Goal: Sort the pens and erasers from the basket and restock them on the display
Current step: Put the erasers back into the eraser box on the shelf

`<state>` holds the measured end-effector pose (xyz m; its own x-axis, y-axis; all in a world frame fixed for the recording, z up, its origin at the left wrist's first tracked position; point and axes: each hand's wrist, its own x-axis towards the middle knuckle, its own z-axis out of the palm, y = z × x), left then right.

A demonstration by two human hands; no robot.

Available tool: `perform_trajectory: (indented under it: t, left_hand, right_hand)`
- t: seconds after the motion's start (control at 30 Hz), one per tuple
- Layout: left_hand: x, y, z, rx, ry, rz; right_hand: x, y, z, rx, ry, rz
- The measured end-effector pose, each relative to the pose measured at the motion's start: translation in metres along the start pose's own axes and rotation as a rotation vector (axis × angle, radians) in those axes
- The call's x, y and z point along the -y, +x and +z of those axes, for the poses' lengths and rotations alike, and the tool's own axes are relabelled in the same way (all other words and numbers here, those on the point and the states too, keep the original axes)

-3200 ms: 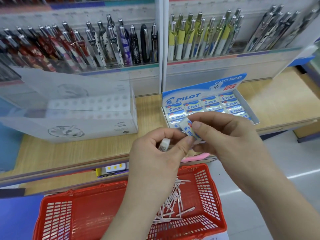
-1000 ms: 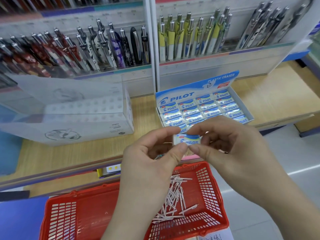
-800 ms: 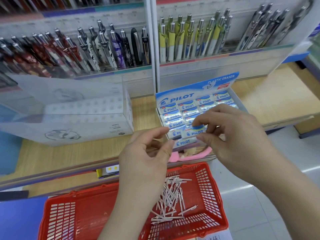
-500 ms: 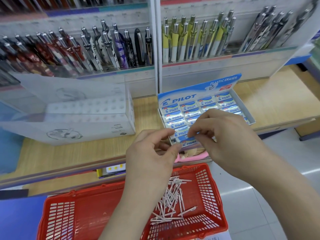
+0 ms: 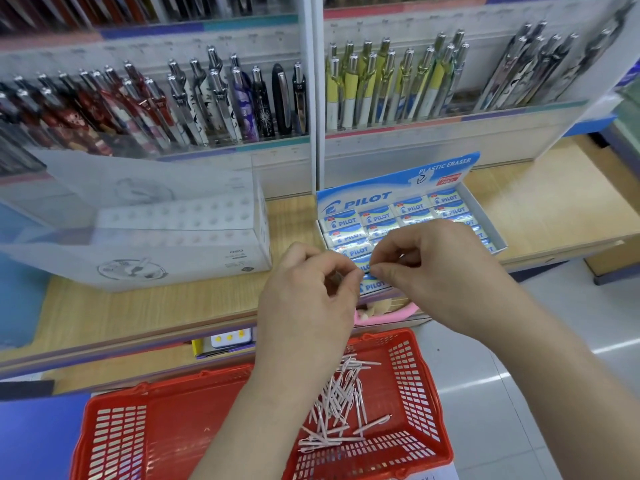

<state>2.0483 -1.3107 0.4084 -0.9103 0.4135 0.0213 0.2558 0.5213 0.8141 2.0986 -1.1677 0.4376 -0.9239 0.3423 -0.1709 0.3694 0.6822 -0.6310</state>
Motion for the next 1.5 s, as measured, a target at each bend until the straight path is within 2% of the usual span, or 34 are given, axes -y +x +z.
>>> perform_trajectory:
  t: [0.1,0.2,0.27,0.4,0.6,0.87,1.2,1.37,1.5]
  left_hand:
    - [0.002,0.002,0.001,-0.013,-0.023,-0.029]
    - [0.006,0.002,-0.001,-0.011,-0.219,-0.169]
    - [0.008,-0.001,-0.003,0.02,-0.283,-0.204]
    - [0.005,-0.006,-0.005,0.058,-0.225,-0.124]
    - [0.005,-0.004,-0.003,0.016,-0.172,-0.059]
    - [0.007,0.003,-0.001,-0.009,-0.032,0.037]
    - [0.005,0.008,0.004,-0.104,0.062,0.019]
    - [0.006,0.001,0.0,-0.132,0.014,0.025]
    - [0.014,-0.024,-0.012,-0.208,-0.028,0.026]
  right_hand:
    - [0.0,0.001,-0.001,-0.005,0.018,0.006]
    - [-0.001,0.0,-0.002,-0.014,0.07,0.02]
    - [-0.001,-0.001,0.0,-0.004,0.065,0.02]
    - [-0.002,-0.001,0.001,0.012,0.079,0.029]
    - [-0.004,0.002,0.005,0.039,0.16,0.023]
    - [0.007,0.033,0.018,-0.017,0.034,-0.018]
    - [0.005,0.037,0.013,0.016,0.063,-0.086]
    - [0.003,0.02,0.011,-0.072,0.11,-0.118]
    - [-0.001,-0.013,0.005,-0.258,0.255,-0.116]
